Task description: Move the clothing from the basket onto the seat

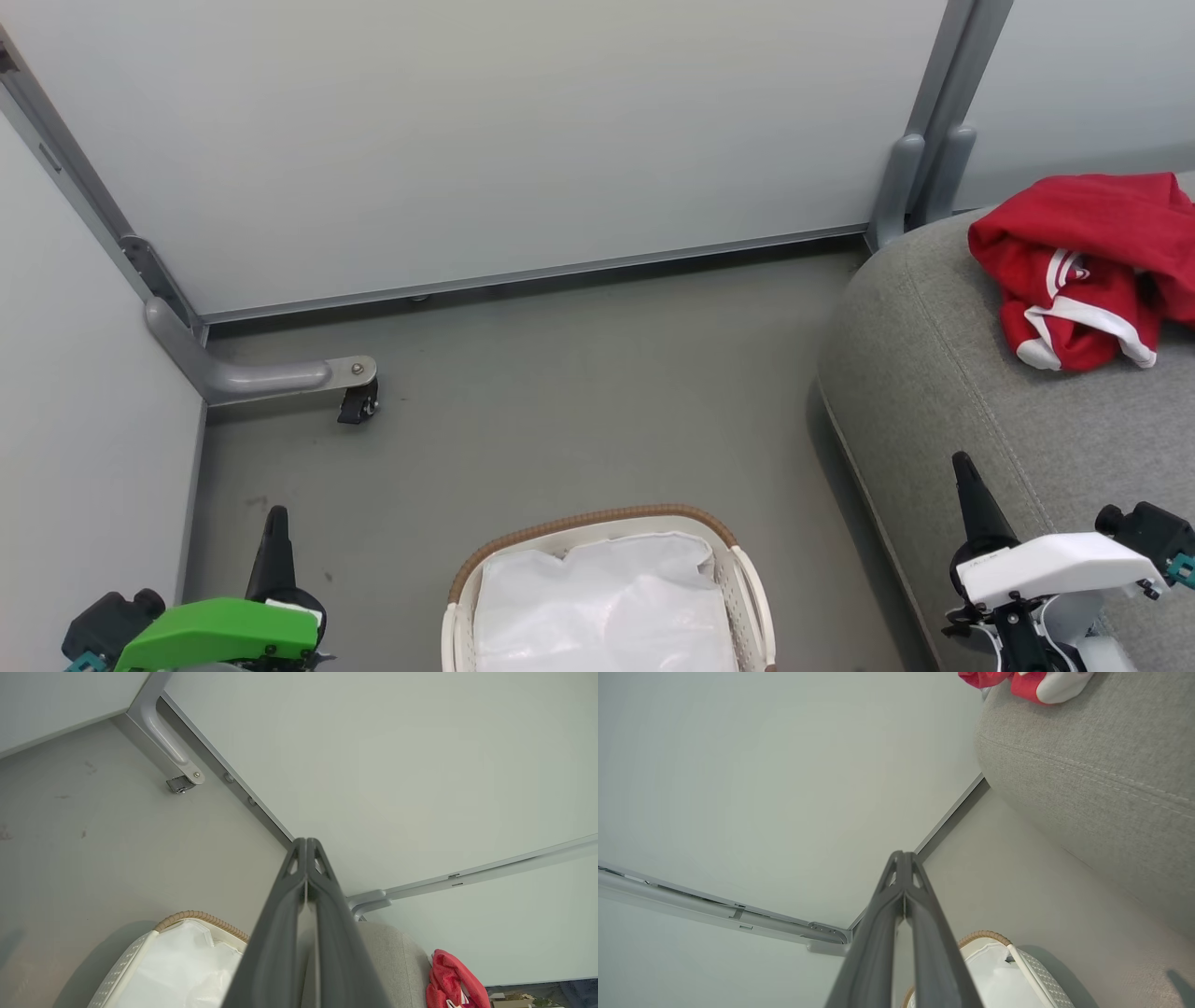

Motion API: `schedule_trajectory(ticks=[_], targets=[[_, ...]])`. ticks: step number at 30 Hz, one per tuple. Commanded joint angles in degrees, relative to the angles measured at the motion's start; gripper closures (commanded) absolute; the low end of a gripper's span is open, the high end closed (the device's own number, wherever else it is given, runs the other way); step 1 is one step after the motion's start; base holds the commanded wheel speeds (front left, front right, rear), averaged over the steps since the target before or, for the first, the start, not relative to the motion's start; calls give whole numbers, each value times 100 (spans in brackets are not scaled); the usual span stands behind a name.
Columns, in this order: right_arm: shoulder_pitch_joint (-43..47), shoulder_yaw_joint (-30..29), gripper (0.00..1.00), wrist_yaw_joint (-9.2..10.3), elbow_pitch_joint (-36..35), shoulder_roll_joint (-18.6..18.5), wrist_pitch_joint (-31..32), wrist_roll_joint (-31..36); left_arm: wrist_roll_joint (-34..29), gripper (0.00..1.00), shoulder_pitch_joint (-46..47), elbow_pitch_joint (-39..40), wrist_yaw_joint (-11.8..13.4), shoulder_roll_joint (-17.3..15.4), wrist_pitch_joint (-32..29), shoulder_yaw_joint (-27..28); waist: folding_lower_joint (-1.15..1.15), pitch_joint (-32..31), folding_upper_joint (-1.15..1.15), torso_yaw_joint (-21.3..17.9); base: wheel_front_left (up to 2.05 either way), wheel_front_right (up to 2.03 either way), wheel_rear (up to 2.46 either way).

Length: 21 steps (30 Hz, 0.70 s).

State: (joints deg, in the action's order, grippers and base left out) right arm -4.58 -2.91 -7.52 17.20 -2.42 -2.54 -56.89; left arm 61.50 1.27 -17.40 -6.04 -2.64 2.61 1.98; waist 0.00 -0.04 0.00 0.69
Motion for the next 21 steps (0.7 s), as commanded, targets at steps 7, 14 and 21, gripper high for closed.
schedule_trajectory(ticks=[7,14,21], targets=[[-146,-72,100,2,-121,-41,141,-558,500,100,209,106,-47,-25,-139,97,0,2,0,-7,0,0,0],[-147,-114,100,3,-150,-43,248,-963,849,100,255,142,-60,-27,-246,144,0,4,0,-14,0,0,0],[-151,-152,100,3,-178,-46,351,-1358,1190,100,301,175,-72,-28,-351,195,0,6,0,-20,0,0,0]])
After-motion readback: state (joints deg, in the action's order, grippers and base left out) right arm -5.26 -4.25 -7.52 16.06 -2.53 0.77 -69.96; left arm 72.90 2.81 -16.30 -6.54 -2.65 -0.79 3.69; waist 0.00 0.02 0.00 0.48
